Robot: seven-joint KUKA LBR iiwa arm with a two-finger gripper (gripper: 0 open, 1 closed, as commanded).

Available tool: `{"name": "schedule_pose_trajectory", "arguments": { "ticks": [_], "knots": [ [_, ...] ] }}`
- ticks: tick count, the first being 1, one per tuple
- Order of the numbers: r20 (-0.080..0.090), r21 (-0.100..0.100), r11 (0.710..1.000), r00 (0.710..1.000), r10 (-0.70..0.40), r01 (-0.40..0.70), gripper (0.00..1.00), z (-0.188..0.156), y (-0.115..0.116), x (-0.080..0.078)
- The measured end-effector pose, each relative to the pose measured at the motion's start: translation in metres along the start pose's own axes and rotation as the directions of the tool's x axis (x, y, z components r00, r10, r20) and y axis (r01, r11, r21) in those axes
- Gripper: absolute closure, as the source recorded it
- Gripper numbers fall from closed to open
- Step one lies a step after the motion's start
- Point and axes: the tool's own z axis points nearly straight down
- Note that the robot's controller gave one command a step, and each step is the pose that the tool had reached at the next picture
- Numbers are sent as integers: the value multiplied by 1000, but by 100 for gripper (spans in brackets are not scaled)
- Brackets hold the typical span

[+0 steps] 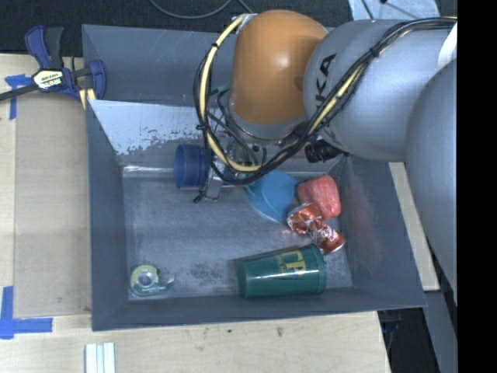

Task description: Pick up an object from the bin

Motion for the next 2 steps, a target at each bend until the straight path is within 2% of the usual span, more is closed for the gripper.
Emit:
{"name": "schedule_pose_trajectory", "arguments": {
  "ticks": [1, 2],
  "knots": [
    [4, -1, 1000, 1000, -14, 14, 100, 41, -13, -4],
    [3, -1, 1000, 1000, -18, 18, 100, 140, -19, -6]
  ]
}}
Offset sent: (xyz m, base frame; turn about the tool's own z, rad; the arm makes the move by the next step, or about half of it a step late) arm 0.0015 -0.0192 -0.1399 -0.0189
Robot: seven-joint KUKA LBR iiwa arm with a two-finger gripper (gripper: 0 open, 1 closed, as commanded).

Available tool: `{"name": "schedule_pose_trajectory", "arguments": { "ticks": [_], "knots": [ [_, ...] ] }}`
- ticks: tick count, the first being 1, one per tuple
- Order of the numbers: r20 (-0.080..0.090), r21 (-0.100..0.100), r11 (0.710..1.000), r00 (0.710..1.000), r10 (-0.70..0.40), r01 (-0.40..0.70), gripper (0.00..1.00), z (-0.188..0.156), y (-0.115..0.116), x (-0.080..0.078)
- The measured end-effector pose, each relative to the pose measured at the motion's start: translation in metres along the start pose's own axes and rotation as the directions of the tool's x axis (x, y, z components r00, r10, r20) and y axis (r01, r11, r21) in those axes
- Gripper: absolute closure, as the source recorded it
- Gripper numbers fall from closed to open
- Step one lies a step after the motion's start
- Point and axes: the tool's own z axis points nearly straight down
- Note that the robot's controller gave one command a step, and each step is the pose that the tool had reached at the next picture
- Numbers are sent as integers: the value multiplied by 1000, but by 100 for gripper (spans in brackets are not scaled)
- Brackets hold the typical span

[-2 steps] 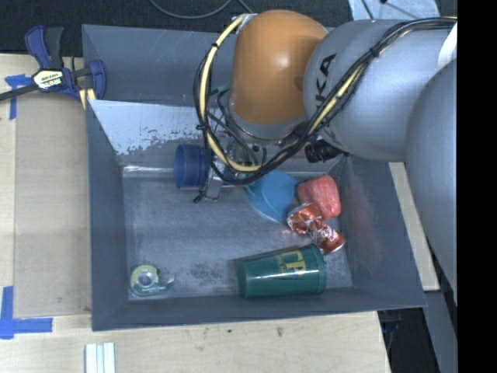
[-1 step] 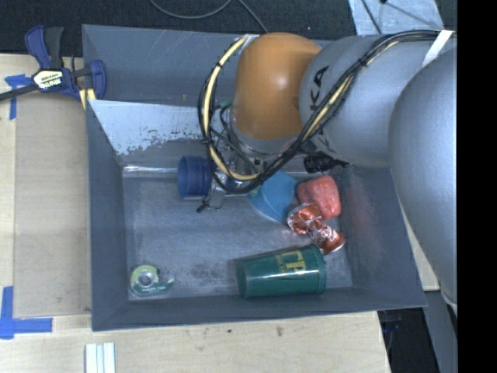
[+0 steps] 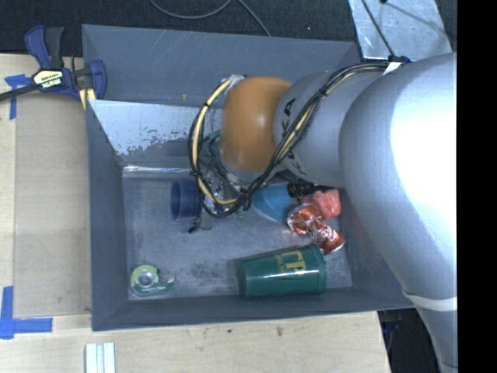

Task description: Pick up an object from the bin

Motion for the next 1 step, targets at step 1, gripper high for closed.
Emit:
{"name": "schedule_pose_trajectory", "arguments": {
  "ticks": [1],
  "knots": [
    [0, 0, 1000, 1000, 0, 0, 100, 0, 0, 0]
  ]
}}
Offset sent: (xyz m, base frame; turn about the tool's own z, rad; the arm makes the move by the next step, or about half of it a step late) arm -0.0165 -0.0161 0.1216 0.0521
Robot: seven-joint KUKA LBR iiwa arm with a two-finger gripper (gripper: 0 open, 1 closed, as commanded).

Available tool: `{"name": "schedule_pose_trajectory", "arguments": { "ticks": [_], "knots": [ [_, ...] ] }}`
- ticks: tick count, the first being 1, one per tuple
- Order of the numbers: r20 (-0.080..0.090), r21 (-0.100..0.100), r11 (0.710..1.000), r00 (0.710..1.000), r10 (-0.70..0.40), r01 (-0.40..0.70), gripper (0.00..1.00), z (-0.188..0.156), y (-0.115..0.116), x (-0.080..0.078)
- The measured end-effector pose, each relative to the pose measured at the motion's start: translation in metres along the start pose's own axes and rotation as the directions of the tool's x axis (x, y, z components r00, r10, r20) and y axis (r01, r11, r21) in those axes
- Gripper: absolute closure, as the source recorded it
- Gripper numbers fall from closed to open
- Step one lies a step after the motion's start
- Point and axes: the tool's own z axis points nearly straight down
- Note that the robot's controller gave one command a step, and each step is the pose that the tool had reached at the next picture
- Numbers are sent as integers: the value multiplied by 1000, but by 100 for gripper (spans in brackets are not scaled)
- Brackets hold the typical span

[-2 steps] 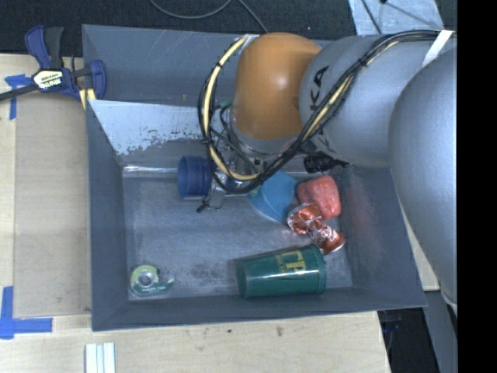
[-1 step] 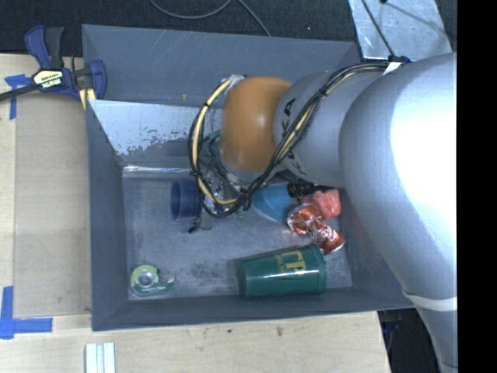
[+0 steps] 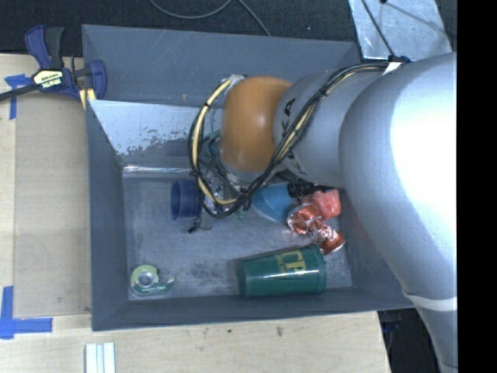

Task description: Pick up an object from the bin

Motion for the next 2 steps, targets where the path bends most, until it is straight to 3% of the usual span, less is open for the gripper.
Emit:
{"name": "schedule_pose_trajectory", "arguments": {
  "ticks": [1, 2],
  "knots": [
    [2, 0, 999, 999, 49, -49, 100, -122, -19, 11],
    [2, 0, 999, 999, 49, -49, 100, -122, -19, 11]
  ]
}}
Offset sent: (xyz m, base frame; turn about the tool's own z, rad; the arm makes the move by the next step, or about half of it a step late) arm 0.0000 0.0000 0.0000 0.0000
